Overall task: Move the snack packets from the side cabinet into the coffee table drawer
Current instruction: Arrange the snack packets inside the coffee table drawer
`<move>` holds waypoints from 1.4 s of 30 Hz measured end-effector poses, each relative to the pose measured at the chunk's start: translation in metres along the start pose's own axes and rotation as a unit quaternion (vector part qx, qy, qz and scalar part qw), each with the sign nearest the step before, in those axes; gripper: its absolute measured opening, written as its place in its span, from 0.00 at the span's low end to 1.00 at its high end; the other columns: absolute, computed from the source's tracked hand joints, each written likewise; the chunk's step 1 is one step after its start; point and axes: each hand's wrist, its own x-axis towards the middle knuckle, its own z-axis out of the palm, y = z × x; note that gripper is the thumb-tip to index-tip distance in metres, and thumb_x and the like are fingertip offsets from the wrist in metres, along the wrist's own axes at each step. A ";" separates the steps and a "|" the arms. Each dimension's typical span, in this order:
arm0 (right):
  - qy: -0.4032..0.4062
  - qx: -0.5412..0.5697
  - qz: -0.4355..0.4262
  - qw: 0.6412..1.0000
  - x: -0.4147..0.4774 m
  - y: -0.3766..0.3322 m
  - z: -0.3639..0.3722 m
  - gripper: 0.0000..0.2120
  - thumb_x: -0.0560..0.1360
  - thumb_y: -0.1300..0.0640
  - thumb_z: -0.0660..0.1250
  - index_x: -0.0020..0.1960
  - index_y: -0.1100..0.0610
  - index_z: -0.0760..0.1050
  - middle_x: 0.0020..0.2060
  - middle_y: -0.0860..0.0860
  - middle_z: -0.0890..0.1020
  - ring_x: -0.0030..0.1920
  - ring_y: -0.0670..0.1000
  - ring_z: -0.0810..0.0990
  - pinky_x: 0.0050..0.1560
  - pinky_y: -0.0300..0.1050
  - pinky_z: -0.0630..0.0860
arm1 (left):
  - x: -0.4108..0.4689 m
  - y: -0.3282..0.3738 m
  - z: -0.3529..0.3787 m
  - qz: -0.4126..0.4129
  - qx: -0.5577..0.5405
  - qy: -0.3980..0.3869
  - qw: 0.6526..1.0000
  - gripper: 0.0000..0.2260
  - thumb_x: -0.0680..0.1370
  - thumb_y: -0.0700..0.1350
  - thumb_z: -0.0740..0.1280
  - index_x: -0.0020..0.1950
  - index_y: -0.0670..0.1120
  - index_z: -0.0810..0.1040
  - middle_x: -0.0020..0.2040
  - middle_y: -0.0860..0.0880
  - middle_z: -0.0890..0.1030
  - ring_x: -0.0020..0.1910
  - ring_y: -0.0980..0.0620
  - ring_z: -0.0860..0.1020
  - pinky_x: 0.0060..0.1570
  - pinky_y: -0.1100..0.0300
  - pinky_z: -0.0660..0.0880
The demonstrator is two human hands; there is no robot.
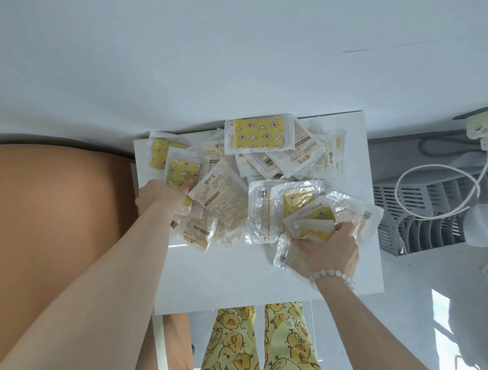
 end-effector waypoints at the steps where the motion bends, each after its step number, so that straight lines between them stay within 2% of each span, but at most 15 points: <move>1: -0.019 -0.014 0.003 1.000 0.002 0.000 0.000 0.36 0.61 0.44 0.78 0.59 0.62 0.66 0.49 0.58 0.79 0.51 0.58 0.78 0.41 0.46 0.72 | -0.002 0.001 -0.001 0.007 0.006 -0.003 1.000 0.31 0.69 0.65 0.70 0.57 0.39 0.76 0.58 0.41 0.77 0.52 0.40 0.80 0.43 0.53 0.78; 4: -0.042 -0.058 -0.002 0.997 0.003 -0.001 -0.003 0.30 0.68 0.45 0.74 0.60 0.61 0.68 0.48 0.58 0.80 0.50 0.58 0.78 0.38 0.45 0.70 | -0.006 -0.001 -0.005 0.035 0.042 -0.009 0.998 0.29 0.72 0.61 0.70 0.60 0.38 0.74 0.64 0.41 0.70 0.53 0.41 0.78 0.41 0.54 0.74; 7: -0.038 -0.083 0.001 0.996 0.003 -0.001 -0.001 0.23 0.70 0.46 0.72 0.56 0.60 0.72 0.48 0.58 0.81 0.50 0.59 0.79 0.38 0.45 0.71 | -0.001 -0.013 -0.009 0.070 0.041 -0.072 0.994 0.23 0.71 0.56 0.73 0.56 0.41 0.76 0.54 0.44 0.78 0.46 0.44 0.81 0.47 0.52 0.80; 10: -0.054 -0.116 0.001 0.992 0.004 0.000 0.003 0.18 0.73 0.45 0.69 0.52 0.60 0.75 0.47 0.57 0.80 0.49 0.58 0.80 0.38 0.45 0.72 | -0.001 -0.024 -0.012 0.093 0.049 -0.116 0.988 0.15 0.71 0.49 0.75 0.51 0.44 0.77 0.47 0.47 0.80 0.43 0.47 0.80 0.48 0.52 0.80; 13: -0.071 -0.154 -0.015 0.985 0.003 -0.001 0.002 0.17 0.76 0.45 0.65 0.48 0.60 0.75 0.40 0.54 0.78 0.46 0.56 0.80 0.38 0.44 0.73 | -0.003 -0.028 -0.011 0.110 0.074 -0.117 0.984 0.12 0.70 0.49 0.75 0.47 0.45 0.77 0.44 0.48 0.80 0.41 0.49 0.79 0.44 0.54 0.79; 15: -0.078 -0.167 -0.029 0.982 0.002 -0.001 -0.001 0.16 0.78 0.46 0.62 0.43 0.59 0.72 0.33 0.51 0.72 0.44 0.56 0.79 0.37 0.43 0.71 | -0.005 -0.026 -0.013 0.113 0.114 -0.114 0.980 0.13 0.70 0.50 0.74 0.45 0.44 0.77 0.42 0.47 0.80 0.39 0.49 0.78 0.42 0.55 0.79; 20: -0.118 -0.151 -0.025 0.981 0.003 -0.002 -0.013 0.20 0.77 0.44 0.60 0.36 0.59 0.71 0.33 0.52 0.75 0.34 0.51 0.75 0.32 0.41 0.70 | -0.011 -0.022 -0.031 0.089 0.142 -0.161 0.973 0.18 0.69 0.54 0.75 0.48 0.41 0.79 0.46 0.46 0.81 0.36 0.49 0.79 0.37 0.58 0.78; 23: -0.164 -0.086 -0.003 0.983 0.002 -0.008 -0.028 0.22 0.75 0.43 0.64 0.32 0.58 0.68 0.28 0.50 0.72 0.28 0.47 0.70 0.28 0.38 0.67 | -0.019 -0.025 -0.044 0.049 0.076 -0.205 0.975 0.17 0.70 0.51 0.75 0.51 0.41 0.76 0.51 0.46 0.78 0.45 0.48 0.78 0.40 0.57 0.80; 26: -0.186 0.002 0.007 0.983 0.001 -0.018 -0.045 0.24 0.72 0.39 0.67 0.43 0.62 0.73 0.35 0.53 0.77 0.35 0.50 0.75 0.36 0.42 0.73 | -0.028 -0.031 -0.060 0.026 0.014 -0.230 0.973 0.17 0.72 0.47 0.74 0.57 0.42 0.77 0.54 0.45 0.77 0.50 0.47 0.78 0.42 0.55 0.81; 28: -0.170 0.061 0.010 0.984 -0.005 -0.027 -0.055 0.33 0.70 0.37 0.67 0.59 0.65 0.73 0.50 0.57 0.80 0.49 0.57 0.79 0.47 0.47 0.75 | -0.035 -0.035 -0.073 0.029 0.000 -0.237 0.971 0.15 0.74 0.47 0.72 0.58 0.43 0.78 0.54 0.46 0.80 0.47 0.50 0.80 0.34 0.60 0.81; 30: -0.165 0.085 0.007 0.983 -0.013 -0.036 -0.063 0.40 0.69 0.35 0.67 0.67 0.65 0.69 0.59 0.59 0.78 0.58 0.59 0.77 0.54 0.48 0.75 | -0.043 -0.039 -0.085 0.039 0.003 -0.238 0.970 0.13 0.75 0.48 0.71 0.57 0.44 0.79 0.52 0.47 0.81 0.47 0.52 0.80 0.26 0.65 0.77; 34: -0.170 0.184 0.004 0.968 -0.038 -0.057 -0.079 0.45 0.62 0.31 0.69 0.66 0.64 0.71 0.57 0.57 0.79 0.56 0.59 0.78 0.57 0.52 0.76 | -0.070 -0.042 -0.111 0.051 -0.054 -0.264 0.962 0.11 0.74 0.45 0.72 0.54 0.45 0.80 0.48 0.49 0.83 0.44 0.54 0.80 0.24 0.67 0.74; 36: -0.180 0.226 0.007 0.957 -0.054 -0.066 -0.089 0.48 0.61 0.31 0.69 0.69 0.64 0.67 0.60 0.58 0.77 0.59 0.59 0.76 0.59 0.52 0.74 | -0.086 -0.040 -0.125 0.061 -0.089 -0.288 0.951 0.11 0.73 0.43 0.73 0.55 0.45 0.80 0.48 0.49 0.84 0.44 0.54 0.81 0.25 0.67 0.74; 39: -0.191 0.277 0.002 0.942 -0.078 -0.078 -0.107 0.47 0.63 0.37 0.73 0.71 0.64 0.64 0.63 0.58 0.75 0.62 0.59 0.74 0.60 0.52 0.73 | -0.113 -0.029 -0.146 0.083 -0.150 -0.311 0.935 0.14 0.72 0.41 0.74 0.57 0.46 0.79 0.51 0.48 0.83 0.44 0.53 0.80 0.26 0.67 0.74; 42: -0.191 0.322 -0.010 0.927 -0.099 -0.087 -0.127 0.42 0.61 0.44 0.79 0.66 0.64 0.69 0.58 0.58 0.79 0.58 0.58 0.78 0.58 0.52 0.76 | -0.146 -0.007 -0.163 0.121 -0.218 -0.323 0.913 0.12 0.73 0.40 0.73 0.55 0.46 0.78 0.47 0.50 0.82 0.42 0.54 0.79 0.26 0.67 0.74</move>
